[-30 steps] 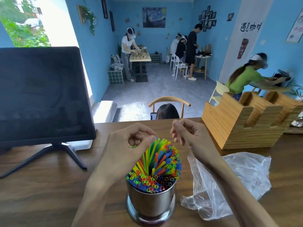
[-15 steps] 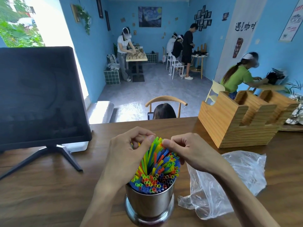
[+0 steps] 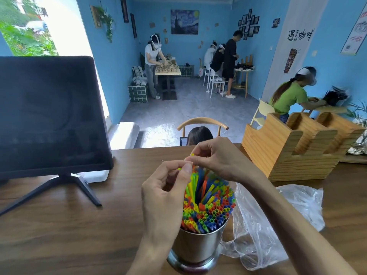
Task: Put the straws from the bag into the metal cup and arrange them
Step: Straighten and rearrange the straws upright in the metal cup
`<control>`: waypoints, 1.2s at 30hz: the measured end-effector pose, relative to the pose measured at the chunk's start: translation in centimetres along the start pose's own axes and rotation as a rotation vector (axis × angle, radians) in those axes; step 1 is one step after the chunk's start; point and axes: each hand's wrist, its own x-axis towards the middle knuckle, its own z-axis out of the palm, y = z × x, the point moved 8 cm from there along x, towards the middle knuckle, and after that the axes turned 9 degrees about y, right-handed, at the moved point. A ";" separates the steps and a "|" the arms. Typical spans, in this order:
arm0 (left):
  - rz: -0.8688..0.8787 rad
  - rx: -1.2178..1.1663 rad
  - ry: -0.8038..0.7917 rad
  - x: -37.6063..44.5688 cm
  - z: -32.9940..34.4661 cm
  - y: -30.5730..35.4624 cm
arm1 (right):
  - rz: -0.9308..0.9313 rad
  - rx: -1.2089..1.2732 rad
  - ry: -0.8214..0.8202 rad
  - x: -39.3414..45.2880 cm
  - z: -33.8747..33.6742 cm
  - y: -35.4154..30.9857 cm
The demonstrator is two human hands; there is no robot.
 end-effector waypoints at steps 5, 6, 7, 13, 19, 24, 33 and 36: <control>0.056 -0.036 0.080 2.5 -1.6 0.9 | -0.052 0.148 0.069 0.3 -2.1 -1.5; 0.074 0.007 0.058 3.1 -1.5 1.1 | -0.061 0.174 0.070 0.4 -2.5 -1.8; 0.084 0.083 0.003 3.7 -1.1 1.2 | -0.071 0.200 0.069 0.5 -2.8 -2.0; 0.003 0.380 -0.330 5.1 1.6 -0.9 | -0.159 0.154 0.118 0.9 -3.7 -3.1; 0.065 0.371 -0.382 5.2 2.6 -0.5 | -0.294 0.363 0.351 0.6 -7.1 -5.5; 0.173 0.271 -0.362 4.9 3.0 1.8 | -0.405 0.521 0.746 -1.6 -11.1 -6.4; -0.030 -0.317 0.044 7.9 -2.9 4.0 | -0.120 0.794 0.593 -3.2 -8.6 -1.5; -0.038 -0.307 0.058 8.6 -3.9 4.4 | -0.033 0.733 0.395 -3.8 -6.3 -0.6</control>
